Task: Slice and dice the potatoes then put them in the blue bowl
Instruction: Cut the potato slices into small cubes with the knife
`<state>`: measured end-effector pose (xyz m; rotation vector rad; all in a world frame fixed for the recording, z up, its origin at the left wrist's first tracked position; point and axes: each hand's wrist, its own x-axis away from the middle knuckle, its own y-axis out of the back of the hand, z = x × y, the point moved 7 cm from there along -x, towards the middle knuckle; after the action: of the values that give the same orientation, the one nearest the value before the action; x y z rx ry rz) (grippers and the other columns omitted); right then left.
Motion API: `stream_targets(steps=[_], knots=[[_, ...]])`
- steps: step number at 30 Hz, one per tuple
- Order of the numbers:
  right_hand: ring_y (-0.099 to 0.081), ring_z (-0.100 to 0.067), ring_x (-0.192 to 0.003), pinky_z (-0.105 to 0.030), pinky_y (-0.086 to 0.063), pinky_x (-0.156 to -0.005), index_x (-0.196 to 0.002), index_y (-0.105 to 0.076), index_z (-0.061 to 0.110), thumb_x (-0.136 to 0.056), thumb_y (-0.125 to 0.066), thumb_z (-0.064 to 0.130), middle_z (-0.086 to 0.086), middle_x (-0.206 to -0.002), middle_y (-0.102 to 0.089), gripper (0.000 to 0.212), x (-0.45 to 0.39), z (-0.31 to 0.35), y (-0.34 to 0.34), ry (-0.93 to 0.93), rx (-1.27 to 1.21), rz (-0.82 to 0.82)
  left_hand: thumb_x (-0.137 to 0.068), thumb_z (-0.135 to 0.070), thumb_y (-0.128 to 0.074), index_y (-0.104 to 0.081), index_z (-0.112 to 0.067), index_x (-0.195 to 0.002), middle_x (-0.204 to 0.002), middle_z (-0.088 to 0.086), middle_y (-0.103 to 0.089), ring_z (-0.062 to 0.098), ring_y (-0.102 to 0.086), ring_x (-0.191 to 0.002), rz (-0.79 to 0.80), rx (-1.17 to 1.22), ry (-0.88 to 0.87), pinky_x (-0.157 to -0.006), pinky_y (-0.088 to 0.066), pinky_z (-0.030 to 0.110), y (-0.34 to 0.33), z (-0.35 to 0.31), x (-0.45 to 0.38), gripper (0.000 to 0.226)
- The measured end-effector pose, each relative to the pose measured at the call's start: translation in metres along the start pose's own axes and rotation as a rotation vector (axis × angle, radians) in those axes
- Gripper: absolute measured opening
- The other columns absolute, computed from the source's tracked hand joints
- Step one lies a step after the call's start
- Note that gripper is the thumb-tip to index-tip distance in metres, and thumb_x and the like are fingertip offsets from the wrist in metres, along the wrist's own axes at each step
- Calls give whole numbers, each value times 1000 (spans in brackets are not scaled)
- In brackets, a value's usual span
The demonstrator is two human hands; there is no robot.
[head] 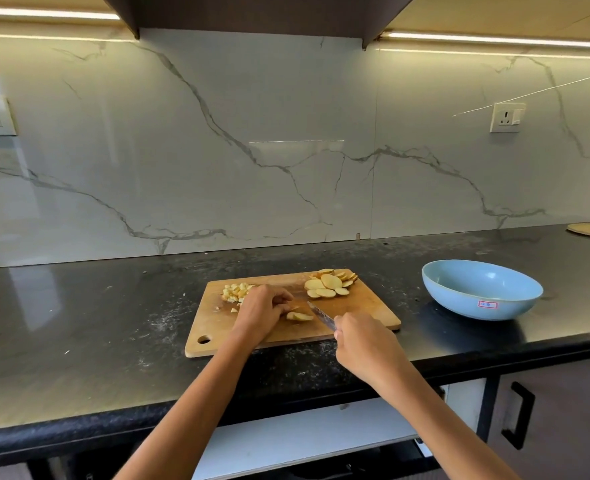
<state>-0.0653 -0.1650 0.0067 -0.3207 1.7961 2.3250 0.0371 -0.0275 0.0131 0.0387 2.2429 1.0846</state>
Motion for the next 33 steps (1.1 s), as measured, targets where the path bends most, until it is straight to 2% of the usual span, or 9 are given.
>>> stream_targets(steps=[5, 8, 13, 16, 20, 23, 25, 28, 33], knots=[[-50, -12, -75, -20, -33, -55, -105, -57, 13, -96, -46, 19, 4, -82, -47, 15, 0, -1, 0, -4, 4, -13, -83, -13, -67, -73, -13, -96, -101, -1, -69, 5, -59, -88, 102, 100, -70, -71, -41, 3, -3, -11, 3, 14], [-51, -12, -76, -24, -37, -61, -106, -58, 14, -96, -46, 19, 3, -84, -48, 16, 0, -2, 1, -5, 8, -12, -76, -21, -74, -73, -15, -86, -104, -7, -64, 4, -57, -92, 214, 113, -70, -77, -45, 10, -10, -11, 6, 11], [-54, -11, -78, -23, -39, -62, -106, -59, 14, -96, -47, 19, 4, -84, -50, 16, 1, -3, 1, -5, -8, -15, -79, -15, -71, -70, -15, -84, -107, 0, -65, 14, -60, -99, 213, 75, -77, -86, -49, 24, -10, -9, 7, 5], [-55, -12, -79, -23, -40, -63, -106, -59, 14, -96, -47, 19, 3, -84, -49, 16, 2, -3, 1, -8, -8, -14, -82, -17, -69, -69, -16, -92, -106, -1, -66, 14, -60, -98, 229, 56, -99, -88, -48, 24, -12, -9, 7, 10], [-59, -14, -85, -23, -41, -63, -107, -59, 13, -97, -46, 19, 2, -87, -52, 18, 3, -3, 2, -10, -5, -10, -82, -14, -69, -71, -15, -87, -106, 0, -66, 14, -60, -98, 224, 59, -113, -87, -48, 24, -12, -8, 9, 6], [-60, -15, -90, -23, -44, -66, -112, -58, 13, -97, -45, 19, -2, -100, -60, 20, 3, -3, 3, -12, -5, -5, -81, -14, -70, -71, -14, -85, -103, -1, -65, 15, -61, -95, 218, 66, -115, -85, -51, 28, -9, -4, 11, 5], [-60, -16, -91, -24, -44, -67, -114, -57, 13, -97, -45, 18, -3, -103, -60, 22, 2, -3, 3, -19, -9, -7, -82, -15, -69, -71, -15, -88, -100, -4, -65, 14, -61, -93, 200, 82, -120, -81, -50, 22, -8, -4, 11, 7], [-56, -15, -81, -25, -39, -62, -110, -58, 11, -96, -46, 18, -2, -91, -55, 20, -1, -1, 3, -21, -15, -12, -87, -7, -60, -71, -12, -99, -101, -4, -67, 9, -60, -91, 129, 89, -112, -73, -43, 6, -6, -7, 4, 16], [-51, -13, -75, -24, -36, -61, -102, -59, 10, -96, -47, 18, 1, -83, -49, 15, -4, 3, 2, -13, -20, -18, -81, -13, -70, -66, -12, -108, -99, 3, -68, 10, -59, -86, 184, 30, -56, -65, -41, 3, -11, 4, -18, 27]])
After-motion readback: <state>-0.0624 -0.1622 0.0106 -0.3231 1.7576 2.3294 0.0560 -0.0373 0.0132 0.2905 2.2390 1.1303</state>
